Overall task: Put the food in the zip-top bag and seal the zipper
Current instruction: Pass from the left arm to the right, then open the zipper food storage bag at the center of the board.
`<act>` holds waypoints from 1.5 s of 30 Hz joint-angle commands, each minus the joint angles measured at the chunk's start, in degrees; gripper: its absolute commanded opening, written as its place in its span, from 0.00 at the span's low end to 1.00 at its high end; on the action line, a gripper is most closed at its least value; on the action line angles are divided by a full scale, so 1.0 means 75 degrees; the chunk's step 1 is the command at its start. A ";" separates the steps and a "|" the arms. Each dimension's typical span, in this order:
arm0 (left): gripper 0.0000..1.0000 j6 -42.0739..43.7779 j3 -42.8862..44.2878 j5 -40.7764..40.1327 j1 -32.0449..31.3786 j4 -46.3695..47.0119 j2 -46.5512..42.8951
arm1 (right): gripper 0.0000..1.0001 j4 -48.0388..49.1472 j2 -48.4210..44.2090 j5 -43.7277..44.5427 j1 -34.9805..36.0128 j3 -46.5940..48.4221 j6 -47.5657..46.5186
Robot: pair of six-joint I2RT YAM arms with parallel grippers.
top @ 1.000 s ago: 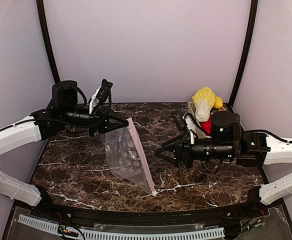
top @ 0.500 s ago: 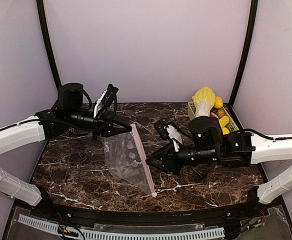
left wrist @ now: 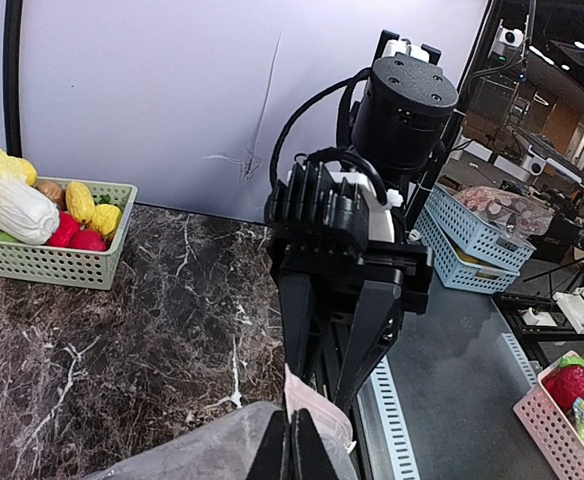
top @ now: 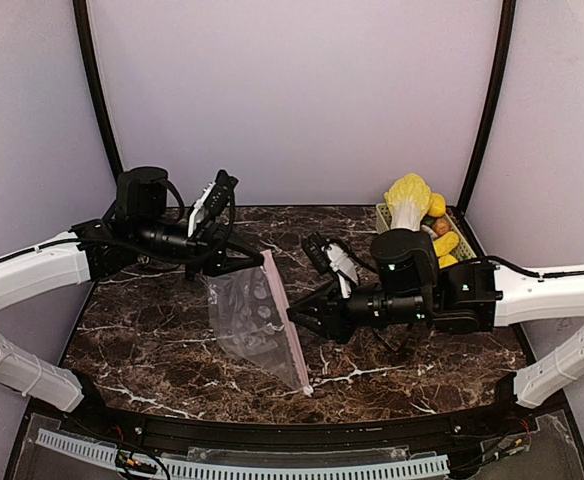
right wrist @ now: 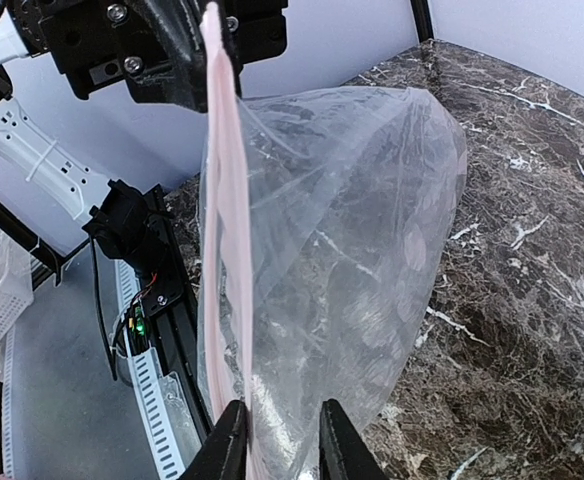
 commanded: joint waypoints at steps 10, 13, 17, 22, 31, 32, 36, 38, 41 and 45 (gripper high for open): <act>0.01 0.0094 0.0230 0.0034 -0.0050 -0.0179 -0.0074 | 0.09 0.0597 0.0322 -0.0406 0.0060 0.0245 0.0033; 0.01 0.0194 0.0233 -0.0059 -0.0050 -0.0200 -0.0086 | 0.00 0.0794 0.0263 -0.0412 0.0059 0.0142 0.0056; 0.01 0.0310 0.0224 -0.0232 -0.0047 -0.0217 -0.0108 | 0.00 0.0874 0.0167 -0.0270 0.0057 0.0009 0.0116; 0.46 0.0291 0.0172 -0.0912 -0.0059 -0.0214 -0.0217 | 0.00 0.0759 0.0019 0.0437 0.0012 -0.0244 0.0283; 0.71 0.0189 -0.0146 -0.2575 -0.0073 0.0043 -0.0758 | 0.00 -0.0238 -0.1046 0.1717 -0.0849 -0.0992 0.1104; 0.72 0.0188 -0.0159 -0.2752 -0.0073 0.0038 -0.0780 | 0.00 -0.0502 -0.1210 0.1960 -0.0902 -0.0963 0.1116; 0.73 0.0179 -0.0138 -0.3000 -0.0072 -0.0034 -0.0826 | 0.00 -0.1754 -0.1930 0.2942 -0.1037 -0.0614 0.0994; 0.73 -0.0037 -0.0136 -0.2993 -0.0074 -0.0023 -0.0802 | 0.00 -0.2297 -0.2238 0.3359 -0.1051 -0.0341 0.0886; 0.73 -0.0190 -0.0136 -0.2977 -0.0074 0.0015 -0.0728 | 0.00 -0.2757 -0.2596 0.3584 -0.1052 -0.0064 0.0818; 0.73 -0.0354 -0.0133 -0.2890 -0.0074 0.0068 -0.0610 | 0.00 -0.2608 -0.2753 0.3298 -0.1056 -0.0130 0.0873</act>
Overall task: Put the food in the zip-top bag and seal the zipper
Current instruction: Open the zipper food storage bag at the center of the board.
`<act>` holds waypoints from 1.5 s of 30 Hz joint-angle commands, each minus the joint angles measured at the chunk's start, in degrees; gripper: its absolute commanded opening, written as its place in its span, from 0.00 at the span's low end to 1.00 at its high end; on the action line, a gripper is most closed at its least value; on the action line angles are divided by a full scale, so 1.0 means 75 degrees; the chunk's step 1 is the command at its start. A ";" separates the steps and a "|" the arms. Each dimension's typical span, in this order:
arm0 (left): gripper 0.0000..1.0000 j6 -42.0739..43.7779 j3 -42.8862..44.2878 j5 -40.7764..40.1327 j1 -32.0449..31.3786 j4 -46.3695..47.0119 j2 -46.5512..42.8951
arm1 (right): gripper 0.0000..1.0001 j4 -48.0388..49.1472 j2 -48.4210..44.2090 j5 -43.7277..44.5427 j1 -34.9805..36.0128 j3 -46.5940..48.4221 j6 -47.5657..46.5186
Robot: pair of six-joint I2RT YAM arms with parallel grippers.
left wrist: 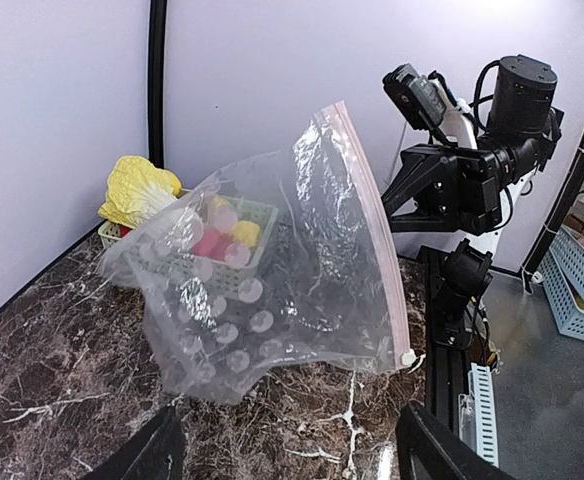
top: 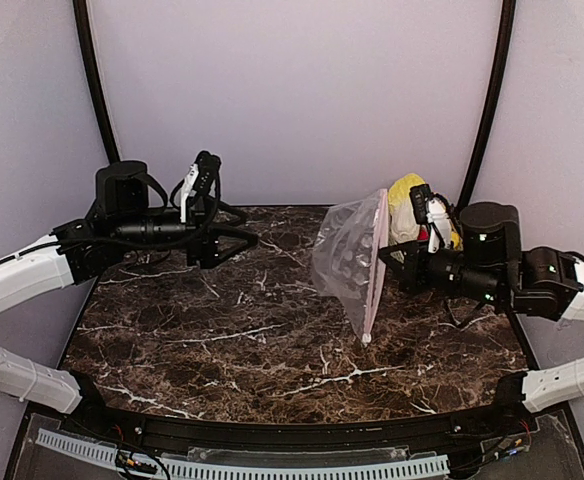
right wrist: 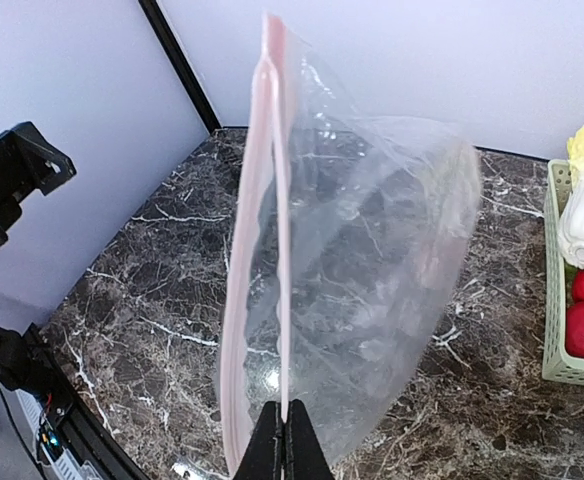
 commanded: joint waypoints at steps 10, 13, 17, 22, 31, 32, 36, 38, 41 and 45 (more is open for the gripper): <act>0.74 -0.0800 -0.0181 0.0543 -0.0233 0.0486 0.0555 | 0.00 0.2118 0.1803 -0.1584 -0.0014 -0.0513 0.0404; 0.74 -0.1082 -0.0179 0.0696 -0.0318 0.0583 0.0853 | 0.00 0.2944 0.2495 -0.1893 0.0028 -0.0357 0.0527; 0.74 -0.1315 -0.0159 0.0717 -0.0492 0.0590 0.1245 | 0.00 0.3359 0.3148 -0.1811 0.0105 0.0027 0.0615; 0.74 -0.1739 -0.0130 0.0553 -0.0539 0.0531 0.1716 | 0.00 0.3626 0.3404 -0.1732 0.0130 0.0112 0.0682; 0.73 -0.2044 -0.0040 0.0440 -0.0540 0.0386 0.2139 | 0.00 0.3618 0.3627 -0.1651 0.0374 0.0177 0.0760; 0.73 -0.2047 -0.0036 0.0414 -0.0541 0.0344 0.2149 | 0.00 0.3606 0.3684 -0.1638 0.0410 0.0215 0.0762; 0.66 -0.1980 0.0026 -0.0035 -0.0535 0.0009 0.2182 | 0.00 0.3504 0.3878 -0.1581 0.0523 0.0411 0.0693; 0.59 -0.1887 0.0068 -0.0428 -0.0536 -0.0262 0.2188 | 0.00 0.3487 0.3938 -0.1566 0.0572 0.0469 0.0676; 0.51 -0.1737 0.0178 -0.0779 -0.0542 -0.0637 0.2235 | 0.00 0.3493 0.3953 -0.1515 0.0604 0.0495 0.0678; 0.48 -0.1703 0.0247 -0.1071 -0.0535 -0.0849 0.2242 | 0.00 0.3494 0.3894 -0.1443 0.0619 0.0488 0.0687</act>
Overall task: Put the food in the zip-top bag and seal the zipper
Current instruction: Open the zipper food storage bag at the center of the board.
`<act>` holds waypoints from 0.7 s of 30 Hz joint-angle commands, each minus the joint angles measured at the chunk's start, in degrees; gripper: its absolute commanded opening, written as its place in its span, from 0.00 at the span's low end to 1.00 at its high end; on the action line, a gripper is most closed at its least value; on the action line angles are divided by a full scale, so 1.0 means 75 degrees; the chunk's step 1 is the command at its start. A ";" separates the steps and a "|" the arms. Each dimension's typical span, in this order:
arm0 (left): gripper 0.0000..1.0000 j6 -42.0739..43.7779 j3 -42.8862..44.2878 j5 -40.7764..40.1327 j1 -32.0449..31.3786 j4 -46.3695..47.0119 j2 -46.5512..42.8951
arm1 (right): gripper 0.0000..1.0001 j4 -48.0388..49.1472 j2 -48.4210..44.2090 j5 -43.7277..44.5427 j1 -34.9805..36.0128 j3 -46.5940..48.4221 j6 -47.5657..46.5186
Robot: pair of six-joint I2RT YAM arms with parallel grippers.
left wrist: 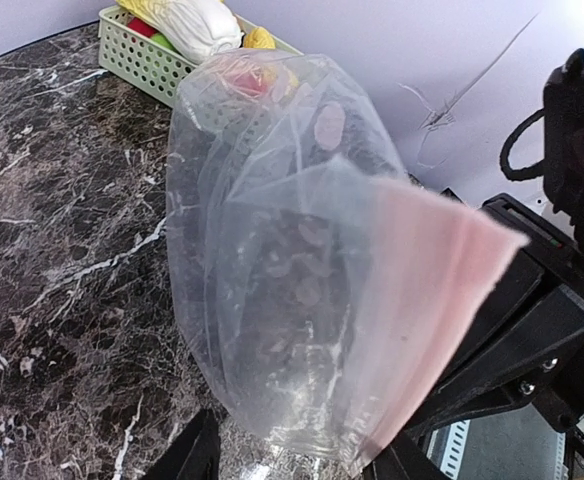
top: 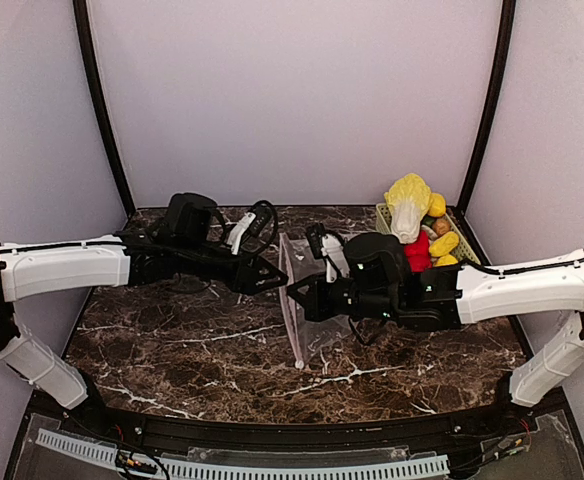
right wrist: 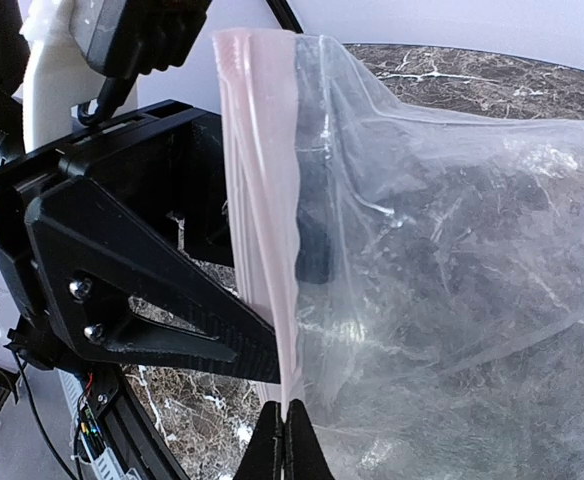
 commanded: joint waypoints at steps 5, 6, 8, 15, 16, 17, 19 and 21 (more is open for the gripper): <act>0.44 0.0117 0.0267 -0.0837 -0.0034 -0.0717 0.0039 | 0.00 0.0151 -0.0061 0.0173 0.0111 0.0205 -0.0006; 0.43 0.0111 0.0269 -0.0830 -0.0038 -0.0731 0.0061 | 0.00 0.0151 -0.0051 0.0191 0.0117 0.0209 0.0001; 0.39 0.0081 0.0290 -0.0792 -0.0034 -0.0756 0.0119 | 0.00 0.0148 -0.0048 0.0267 0.0136 0.0211 0.0038; 0.32 -0.0091 0.0289 0.0121 -0.0069 -0.0417 0.0338 | 0.00 0.0044 -0.0074 0.0797 0.0171 0.0233 0.0309; 0.29 -0.0126 0.0337 0.0236 -0.0072 -0.0416 0.0375 | 0.00 0.0008 -0.0088 0.0842 0.0171 0.0233 0.0335; 0.25 -0.0139 0.0375 0.0444 -0.0073 -0.0424 0.0429 | 0.00 -0.0015 -0.0107 0.0875 0.0169 0.0228 0.0350; 0.12 -0.0195 0.0434 0.0612 -0.0074 -0.0412 0.0435 | 0.00 -0.0066 -0.0172 0.0922 0.0171 0.0205 0.0366; 0.02 -0.0184 0.0430 0.0533 -0.0074 -0.0438 0.0336 | 0.00 -0.0105 -0.0262 0.0936 0.0171 0.0178 0.0366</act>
